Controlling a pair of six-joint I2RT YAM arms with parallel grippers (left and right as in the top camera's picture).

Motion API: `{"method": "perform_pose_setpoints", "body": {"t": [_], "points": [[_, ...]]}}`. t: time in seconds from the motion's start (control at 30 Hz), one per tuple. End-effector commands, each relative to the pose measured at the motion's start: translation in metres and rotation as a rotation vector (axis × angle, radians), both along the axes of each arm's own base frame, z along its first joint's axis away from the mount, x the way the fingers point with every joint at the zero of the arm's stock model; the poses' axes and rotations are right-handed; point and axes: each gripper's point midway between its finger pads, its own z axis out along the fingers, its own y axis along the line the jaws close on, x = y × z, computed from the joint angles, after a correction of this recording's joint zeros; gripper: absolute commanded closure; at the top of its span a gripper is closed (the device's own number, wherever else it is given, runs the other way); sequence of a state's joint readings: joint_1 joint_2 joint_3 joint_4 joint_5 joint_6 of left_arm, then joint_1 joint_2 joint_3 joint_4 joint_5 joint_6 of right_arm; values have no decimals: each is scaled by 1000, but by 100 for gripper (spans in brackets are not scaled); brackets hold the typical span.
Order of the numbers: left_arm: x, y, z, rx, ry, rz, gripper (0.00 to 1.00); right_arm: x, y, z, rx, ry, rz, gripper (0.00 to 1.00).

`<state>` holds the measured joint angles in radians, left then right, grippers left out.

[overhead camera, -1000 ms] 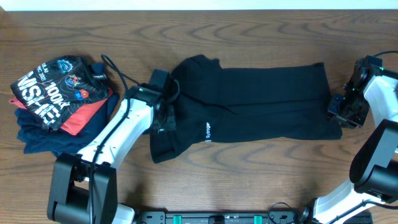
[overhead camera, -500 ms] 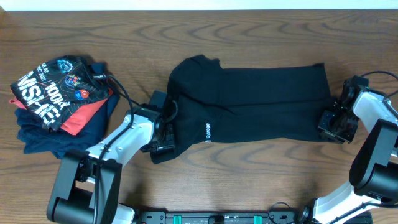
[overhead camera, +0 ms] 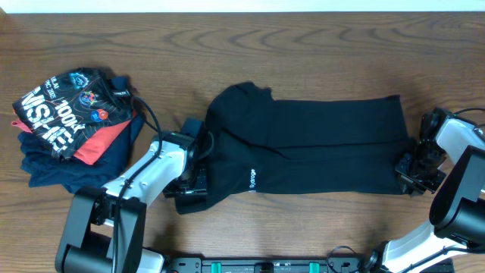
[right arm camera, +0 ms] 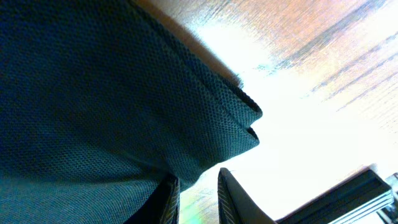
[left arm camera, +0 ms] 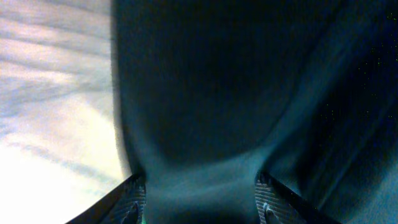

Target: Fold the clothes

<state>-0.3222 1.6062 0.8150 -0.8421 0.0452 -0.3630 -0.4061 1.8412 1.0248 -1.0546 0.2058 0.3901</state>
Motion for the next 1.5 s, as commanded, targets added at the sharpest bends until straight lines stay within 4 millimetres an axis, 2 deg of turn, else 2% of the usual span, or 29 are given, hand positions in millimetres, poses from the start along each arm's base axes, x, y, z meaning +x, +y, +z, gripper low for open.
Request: {"method": "perform_pose_setpoints", "body": {"t": [0.0, 0.1, 0.17, 0.27, 0.33, 0.4, 0.5, 0.6, 0.73, 0.83, 0.9, 1.03, 1.4, 1.43, 1.47], "points": [[49, -10, 45, -32, -173, -112, 38, 29, 0, 21, 26, -135, -9, 79], [94, -25, 88, -76, -341, -151, 27, 61, 4, 52, 70, -295, 27, 76], [125, -34, 113, -102, -456, -167, 25, 79, 8, 75, 92, -403, 63, 71], [167, -43, 134, -130, -598, -165, 24, 99, 15, 106, 124, -543, 129, 61], [190, -48, 134, -167, -645, -164, 24, 104, 20, 124, 136, -609, 175, 55], [209, -57, 124, -233, -663, -182, 24, 105, 23, 132, 141, -640, 203, 50], [234, -68, 98, -332, -650, -187, 23, 106, 31, 140, 174, -677, 258, 43], [250, -81, 74, -426, -614, -195, 23, 105, 33, 141, 188, -674, 266, 43], [265, -90, 41, -454, -566, -201, 24, 105, 36, 140, 198, -675, 267, 43], [267, -93, 22, -455, -540, -203, 24, 104, 37, 140, 200, -672, 271, 43], [266, -92, 14, -453, -524, -200, 31, 104, 37, 140, 201, -672, 271, 43], [266, -92, 14, -453, -526, -200, 48, 106, 36, 141, 196, -679, 273, 47], [270, -94, 18, -456, -549, -205, 49, 108, 36, 141, 193, -685, 275, 49], [271, -94, 18, -457, -554, -206, 53, 108, 36, 141, 193, -685, 275, 48], [273, -95, 19, -458, -562, -204, 63, 108, 36, 141, 193, -685, 275, 49]]}}
